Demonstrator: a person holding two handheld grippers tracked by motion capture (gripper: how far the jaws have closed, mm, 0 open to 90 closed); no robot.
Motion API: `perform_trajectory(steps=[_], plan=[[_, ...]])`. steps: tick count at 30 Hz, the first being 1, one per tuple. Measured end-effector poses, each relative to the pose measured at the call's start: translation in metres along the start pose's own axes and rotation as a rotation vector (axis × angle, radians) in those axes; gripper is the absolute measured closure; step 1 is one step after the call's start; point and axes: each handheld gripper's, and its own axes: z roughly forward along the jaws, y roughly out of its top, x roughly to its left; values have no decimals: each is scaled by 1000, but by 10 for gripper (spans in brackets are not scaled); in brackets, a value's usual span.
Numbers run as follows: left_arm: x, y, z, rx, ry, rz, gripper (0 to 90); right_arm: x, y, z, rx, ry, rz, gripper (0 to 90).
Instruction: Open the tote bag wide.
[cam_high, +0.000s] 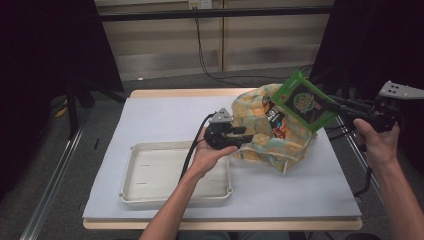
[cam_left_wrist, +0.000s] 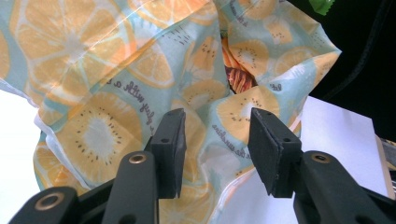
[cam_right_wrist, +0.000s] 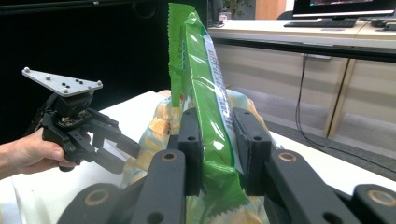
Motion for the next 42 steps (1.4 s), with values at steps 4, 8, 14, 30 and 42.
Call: perform_trajectory(steps=[4, 8, 14, 30, 42], plan=[[-6, 3, -8, -20, 2, 10, 567, 9, -4, -9, -14, 2, -2, 744], [-14, 6, -13, -42, -13, 25, 564, 20, -9, -9, -13, 23, -7, 744], [-13, 9, -16, -58, -30, 15, 547, 32, -19, 2, -15, 68, -8, 745], [-12, 19, -11, -136, -89, -20, 489, 49, -31, 18, -5, 154, 3, 745], [-9, 18, -5, -153, -116, -46, 485, 52, -41, 29, 12, 191, 16, 746]])
